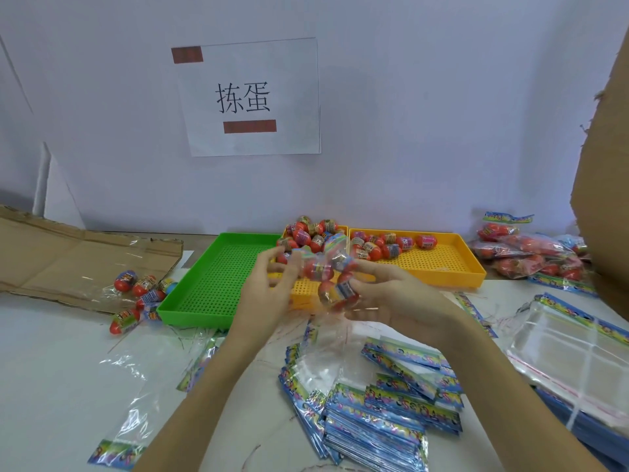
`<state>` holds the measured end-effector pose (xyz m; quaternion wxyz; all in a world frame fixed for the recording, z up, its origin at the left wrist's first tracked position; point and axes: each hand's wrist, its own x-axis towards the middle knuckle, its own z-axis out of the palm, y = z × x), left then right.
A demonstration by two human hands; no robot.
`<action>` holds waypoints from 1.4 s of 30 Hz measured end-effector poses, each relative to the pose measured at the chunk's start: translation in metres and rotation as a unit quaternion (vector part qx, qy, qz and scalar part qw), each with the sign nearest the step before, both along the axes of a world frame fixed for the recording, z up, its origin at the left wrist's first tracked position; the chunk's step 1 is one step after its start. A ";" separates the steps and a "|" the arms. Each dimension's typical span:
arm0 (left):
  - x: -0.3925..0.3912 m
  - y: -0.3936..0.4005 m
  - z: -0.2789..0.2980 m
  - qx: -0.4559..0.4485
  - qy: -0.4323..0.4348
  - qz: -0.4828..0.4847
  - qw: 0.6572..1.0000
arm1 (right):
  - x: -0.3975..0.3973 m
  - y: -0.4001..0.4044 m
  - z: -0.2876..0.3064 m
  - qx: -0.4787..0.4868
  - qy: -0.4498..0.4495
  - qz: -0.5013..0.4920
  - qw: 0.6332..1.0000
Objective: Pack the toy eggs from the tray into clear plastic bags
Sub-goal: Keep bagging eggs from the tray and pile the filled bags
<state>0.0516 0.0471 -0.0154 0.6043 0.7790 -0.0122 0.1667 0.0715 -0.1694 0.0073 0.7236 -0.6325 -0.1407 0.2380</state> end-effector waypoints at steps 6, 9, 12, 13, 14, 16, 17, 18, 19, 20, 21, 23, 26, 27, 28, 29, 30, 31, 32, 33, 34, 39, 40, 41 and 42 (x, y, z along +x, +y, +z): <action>0.001 0.012 0.000 -0.239 0.071 -0.069 0.966 | -0.002 0.002 -0.004 -0.079 -0.052 0.075 0.993; 0.004 0.012 -0.002 -0.250 0.049 -0.026 0.967 | -0.001 0.001 -0.004 -0.116 -0.066 0.078 0.988; 0.006 0.009 -0.005 -0.205 0.002 -0.008 0.979 | 0.000 -0.004 -0.001 -0.139 -0.069 0.067 0.986; 0.006 0.008 -0.005 -0.198 -0.013 -0.018 0.980 | 0.001 -0.007 0.000 -0.140 -0.071 0.047 0.987; 0.006 0.008 -0.004 -0.202 -0.024 -0.029 0.979 | 0.003 -0.011 0.001 -0.133 -0.069 0.015 0.989; 0.008 0.011 -0.003 -0.220 -0.040 -0.028 0.974 | 0.009 -0.022 0.001 -0.072 -0.059 -0.088 0.992; 0.008 0.014 -0.003 -0.219 -0.044 -0.016 0.975 | 0.013 -0.029 0.002 -0.023 -0.057 -0.157 0.986; 0.009 0.017 -0.004 -0.209 -0.044 -0.002 0.977 | 0.017 -0.036 0.003 0.035 -0.061 -0.228 0.971; 0.010 0.018 -0.005 -0.195 -0.040 0.009 0.980 | 0.021 -0.043 0.003 0.094 -0.063 -0.290 0.950; 0.010 0.018 -0.007 -0.178 -0.032 0.017 0.983 | 0.024 -0.050 0.003 0.143 -0.058 -0.336 0.929; 0.010 0.017 -0.008 -0.160 -0.025 0.022 0.987 | 0.025 -0.055 0.003 0.176 -0.042 -0.366 0.913; 0.009 0.013 -0.008 -0.107 -0.026 0.032 0.993 | 0.027 -0.061 -0.001 0.187 -0.006 -0.392 0.900; 0.006 0.009 -0.011 0.087 -0.090 0.060 0.990 | 0.025 -0.054 -0.006 0.095 0.002 -0.393 0.915; 0.006 0.008 -0.013 0.177 -0.112 0.067 0.975 | 0.025 -0.050 -0.007 0.062 -0.007 -0.388 0.920; 0.006 0.008 -0.016 0.260 -0.124 0.066 0.955 | 0.024 -0.045 -0.008 0.029 -0.016 -0.379 0.925; 0.007 0.008 -0.019 0.324 -0.123 0.058 0.936 | 0.023 -0.040 -0.009 -0.006 -0.026 -0.369 0.929; 0.007 0.009 -0.022 0.367 -0.114 0.045 0.922 | 0.022 -0.036 -0.010 -0.044 -0.040 -0.359 0.932; 0.007 0.009 -0.024 0.393 -0.099 0.032 0.914 | 0.020 -0.032 -0.012 -0.077 -0.056 -0.347 0.933; 0.007 0.009 -0.026 0.410 -0.084 0.018 0.908 | 0.020 -0.028 -0.014 -0.108 -0.074 -0.331 0.935; 0.006 0.008 -0.027 0.423 -0.074 0.006 0.903 | 0.018 -0.024 -0.017 -0.134 -0.092 -0.314 0.935; 0.006 0.008 -0.028 0.434 -0.071 -0.003 0.898 | 0.017 -0.021 -0.019 -0.165 -0.113 -0.297 0.934; 0.006 0.009 -0.029 0.463 -0.071 -0.021 0.883 | 0.015 -0.008 -0.027 -0.301 -0.202 -0.240 0.901; 0.006 0.009 -0.028 0.462 -0.070 -0.022 0.884 | 0.015 -0.006 -0.027 -0.315 -0.211 -0.226 0.897; 0.006 0.009 -0.028 0.460 -0.071 -0.024 0.885 | 0.014 -0.005 -0.027 -0.333 -0.222 -0.202 0.894; 0.006 0.008 -0.027 0.455 -0.073 -0.026 0.887 | 0.014 -0.005 -0.027 -0.362 -0.233 -0.166 0.887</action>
